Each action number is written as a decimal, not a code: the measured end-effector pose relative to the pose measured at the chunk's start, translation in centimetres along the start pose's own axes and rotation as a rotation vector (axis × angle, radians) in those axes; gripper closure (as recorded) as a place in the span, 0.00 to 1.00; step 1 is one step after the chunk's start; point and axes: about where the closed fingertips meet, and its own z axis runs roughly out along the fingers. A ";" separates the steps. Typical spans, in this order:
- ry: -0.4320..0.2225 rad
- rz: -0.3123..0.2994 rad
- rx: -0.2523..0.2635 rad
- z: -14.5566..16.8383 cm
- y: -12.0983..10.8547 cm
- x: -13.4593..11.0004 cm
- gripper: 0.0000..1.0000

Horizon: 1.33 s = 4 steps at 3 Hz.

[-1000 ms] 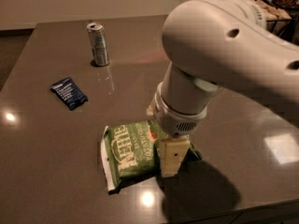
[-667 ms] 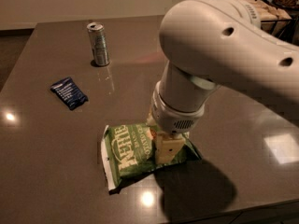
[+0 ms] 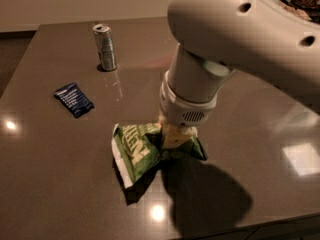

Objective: Move green jalapeno chip bag near redbull can

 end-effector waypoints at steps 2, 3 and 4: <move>0.017 0.156 0.058 -2.9 -8.4 1.3 1.00; 0.043 0.267 0.110 -3.3 -12.8 2.4 1.00; 0.055 0.386 0.160 -3.5 -17.1 3.2 1.00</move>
Offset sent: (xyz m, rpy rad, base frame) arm 0.1401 -0.0124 0.0550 0.0133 -0.0289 -0.2884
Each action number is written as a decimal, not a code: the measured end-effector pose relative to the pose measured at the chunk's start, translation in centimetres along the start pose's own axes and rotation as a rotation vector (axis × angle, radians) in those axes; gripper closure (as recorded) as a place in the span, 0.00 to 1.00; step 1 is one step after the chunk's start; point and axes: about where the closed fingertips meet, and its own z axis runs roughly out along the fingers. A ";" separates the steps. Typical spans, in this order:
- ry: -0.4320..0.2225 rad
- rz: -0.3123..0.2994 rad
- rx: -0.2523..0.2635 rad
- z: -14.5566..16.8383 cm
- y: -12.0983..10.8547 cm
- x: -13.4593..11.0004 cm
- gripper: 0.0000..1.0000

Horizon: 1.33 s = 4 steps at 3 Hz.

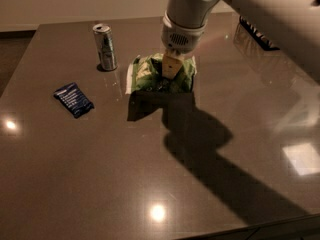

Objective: Move green jalapeno chip bag near redbull can

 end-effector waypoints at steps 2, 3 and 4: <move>-0.005 0.155 0.067 1.2 -5.8 -3.7 0.99; 0.011 0.187 0.082 1.9 -6.8 -4.4 0.78; 0.007 0.196 0.076 2.7 -6.5 -5.4 0.54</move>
Offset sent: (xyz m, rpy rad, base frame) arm 0.0907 0.0318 0.0150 0.0418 -0.0515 -0.2291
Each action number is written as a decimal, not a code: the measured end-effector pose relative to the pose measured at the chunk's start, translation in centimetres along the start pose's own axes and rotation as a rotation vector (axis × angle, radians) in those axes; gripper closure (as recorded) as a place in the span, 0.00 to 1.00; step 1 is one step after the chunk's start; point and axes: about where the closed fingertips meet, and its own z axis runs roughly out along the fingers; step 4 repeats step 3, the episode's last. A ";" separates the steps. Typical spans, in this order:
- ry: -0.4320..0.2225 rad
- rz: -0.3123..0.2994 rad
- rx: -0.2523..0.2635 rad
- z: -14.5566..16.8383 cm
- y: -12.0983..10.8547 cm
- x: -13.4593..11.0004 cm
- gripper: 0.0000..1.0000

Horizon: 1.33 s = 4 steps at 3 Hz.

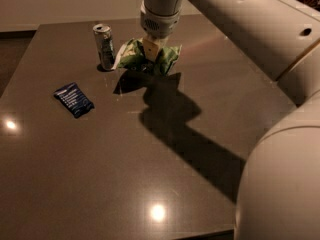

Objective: Move green jalapeno chip bag near redbull can

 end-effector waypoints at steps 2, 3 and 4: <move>-0.010 0.005 -0.011 1.0 0.5 -0.6 0.07; -0.010 0.004 -0.012 1.2 0.5 -0.7 0.00; -0.010 0.004 -0.012 1.2 0.5 -0.7 0.00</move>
Offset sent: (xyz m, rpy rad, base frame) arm 0.0011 0.0068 -0.0062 0.0117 0.0049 -0.0002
